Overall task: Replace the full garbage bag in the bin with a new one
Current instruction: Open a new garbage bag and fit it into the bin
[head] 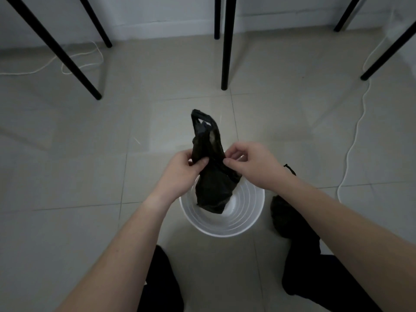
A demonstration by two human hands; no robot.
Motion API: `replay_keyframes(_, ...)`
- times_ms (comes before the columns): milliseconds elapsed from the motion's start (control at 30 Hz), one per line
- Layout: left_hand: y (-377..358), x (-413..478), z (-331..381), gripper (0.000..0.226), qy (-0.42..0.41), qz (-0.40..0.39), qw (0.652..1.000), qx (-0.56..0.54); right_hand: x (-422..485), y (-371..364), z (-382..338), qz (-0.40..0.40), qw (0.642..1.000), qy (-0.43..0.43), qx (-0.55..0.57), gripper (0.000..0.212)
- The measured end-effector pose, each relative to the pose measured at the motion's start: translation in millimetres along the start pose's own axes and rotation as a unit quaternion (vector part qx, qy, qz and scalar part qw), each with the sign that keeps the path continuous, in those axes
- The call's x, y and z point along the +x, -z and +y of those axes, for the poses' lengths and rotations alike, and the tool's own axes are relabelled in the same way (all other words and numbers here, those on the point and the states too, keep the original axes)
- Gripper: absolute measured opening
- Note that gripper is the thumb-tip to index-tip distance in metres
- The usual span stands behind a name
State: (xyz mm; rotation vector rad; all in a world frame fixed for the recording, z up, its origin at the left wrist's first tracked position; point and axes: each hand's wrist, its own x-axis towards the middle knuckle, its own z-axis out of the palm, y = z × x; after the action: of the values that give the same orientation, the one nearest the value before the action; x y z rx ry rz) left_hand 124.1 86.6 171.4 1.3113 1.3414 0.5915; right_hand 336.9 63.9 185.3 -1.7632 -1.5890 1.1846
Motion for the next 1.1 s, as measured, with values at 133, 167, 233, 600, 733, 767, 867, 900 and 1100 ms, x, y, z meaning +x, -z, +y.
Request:
replay_keyframes(133,0,0,5,0.023,-0.033,0.044,0.998,-0.028,3,-2,3,0.016,0.999,-0.032,0.018,0.01)
replay_keyframes(167,1,-1,6,0.023,-0.042,0.055,0.997,-0.035,3,-2,2,0.009,0.997,-0.05,0.059,0.01)
replay_keyframes(233,1,-1,8,0.022,-0.068,0.075,0.994,-0.033,2,-1,-2,-0.014,0.98,-0.096,0.173,0.011)
replay_keyframes(600,30,11,-10,0.023,0.026,0.229,0.973,0.002,8,26,14,0.049,0.981,-0.171,0.074,0.005)
replay_keyframes(733,23,6,-1,0.037,-0.016,0.139,0.99,-0.012,7,28,15,0.032,0.981,-0.181,0.07,0.007)
replay_keyframes(767,20,4,3,0.035,-0.034,0.1,0.994,-0.019,7,27,13,0.026,0.981,-0.178,0.075,0.007)
replay_keyframes(867,11,-1,8,0.027,-0.067,0.003,0.998,-0.008,5,23,10,-0.005,0.979,-0.169,0.112,0.008)
replay_keyframes(900,8,-1,8,0.024,-0.073,-0.009,0.997,-0.002,5,22,9,-0.013,0.979,-0.166,0.119,0.009)
replay_keyframes(1100,8,1,13,0.016,-0.065,0.037,0.995,-0.059,7,23,13,-0.009,0.984,-0.151,0.089,0.011)
